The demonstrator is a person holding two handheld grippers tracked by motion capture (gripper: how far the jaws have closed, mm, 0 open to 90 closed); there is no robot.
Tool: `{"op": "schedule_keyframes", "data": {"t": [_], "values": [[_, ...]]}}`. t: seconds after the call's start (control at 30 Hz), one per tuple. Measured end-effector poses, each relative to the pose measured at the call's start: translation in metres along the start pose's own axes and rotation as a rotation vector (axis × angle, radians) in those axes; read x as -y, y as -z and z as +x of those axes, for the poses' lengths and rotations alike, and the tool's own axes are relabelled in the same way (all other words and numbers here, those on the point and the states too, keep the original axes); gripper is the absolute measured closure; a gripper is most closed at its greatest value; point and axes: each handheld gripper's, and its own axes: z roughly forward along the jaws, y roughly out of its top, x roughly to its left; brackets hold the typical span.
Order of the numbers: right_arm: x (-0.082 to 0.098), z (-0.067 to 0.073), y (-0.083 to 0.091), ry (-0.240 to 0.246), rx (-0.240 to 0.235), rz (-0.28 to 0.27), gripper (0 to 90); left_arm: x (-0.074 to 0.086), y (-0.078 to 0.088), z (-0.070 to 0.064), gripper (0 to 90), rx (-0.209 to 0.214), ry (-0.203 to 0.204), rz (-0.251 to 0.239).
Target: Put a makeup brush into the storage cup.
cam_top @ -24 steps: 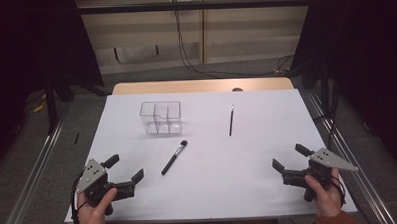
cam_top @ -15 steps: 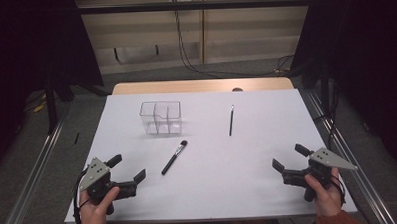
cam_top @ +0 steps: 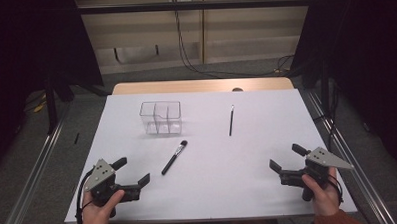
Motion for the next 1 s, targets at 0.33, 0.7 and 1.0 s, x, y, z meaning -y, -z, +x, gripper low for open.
{"op": "schedule_keyframes", "data": {"t": [0.33,0.7,1.0], "values": [[0.0,0.0,0.0,0.0,-0.003,0.001,0.0,-0.012,-0.011,-0.004,2.9,-0.006,-0.036,-0.001],[0.0,0.001,-0.001,-0.003,-0.005,0.0,0.0,-0.026,-0.037,-0.008,3.5,-0.007,-0.043,0.045],[0.0,0.0,-0.001,-0.004,-0.01,0.002,0.0,-0.036,-0.053,-0.007,3.4,0.01,-0.057,0.049]]}}
